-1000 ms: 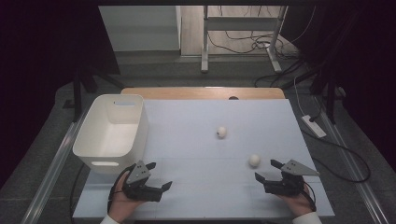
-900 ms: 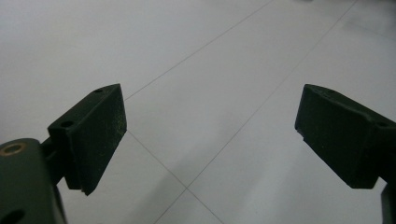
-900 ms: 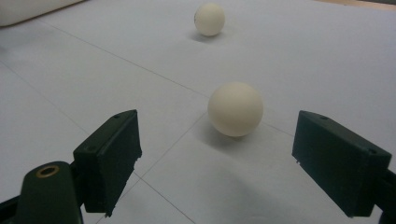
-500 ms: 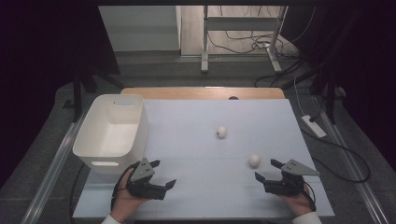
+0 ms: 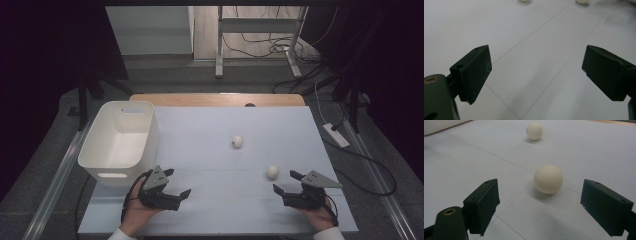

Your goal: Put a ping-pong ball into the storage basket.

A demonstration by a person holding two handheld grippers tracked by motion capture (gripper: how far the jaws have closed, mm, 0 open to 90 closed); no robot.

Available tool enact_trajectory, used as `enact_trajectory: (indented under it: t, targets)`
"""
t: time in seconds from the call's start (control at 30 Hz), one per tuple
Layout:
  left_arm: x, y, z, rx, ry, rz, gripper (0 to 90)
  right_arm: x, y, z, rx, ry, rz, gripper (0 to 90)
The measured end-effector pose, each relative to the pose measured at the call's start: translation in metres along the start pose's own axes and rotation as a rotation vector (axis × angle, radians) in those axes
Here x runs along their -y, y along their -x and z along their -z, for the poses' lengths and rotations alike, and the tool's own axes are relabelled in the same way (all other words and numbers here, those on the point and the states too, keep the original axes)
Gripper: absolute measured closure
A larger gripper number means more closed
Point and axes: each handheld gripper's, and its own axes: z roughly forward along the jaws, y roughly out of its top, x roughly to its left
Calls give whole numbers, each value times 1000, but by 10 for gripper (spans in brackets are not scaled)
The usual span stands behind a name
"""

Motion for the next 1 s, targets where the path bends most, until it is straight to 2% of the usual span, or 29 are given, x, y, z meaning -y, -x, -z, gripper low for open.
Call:
enact_trajectory:
  t: [0.57,0.77,1.0]
  targets:
    - [-11,2,-11,-6,-12,-17,98,0,0,0,0,-1,2,155]
    - [-17,4,-15,12,-12,-24,104,0,1,0,0,-2,2,155]
    - [-21,6,-20,14,-13,-34,104,1,0,-1,-1,-7,4,155]
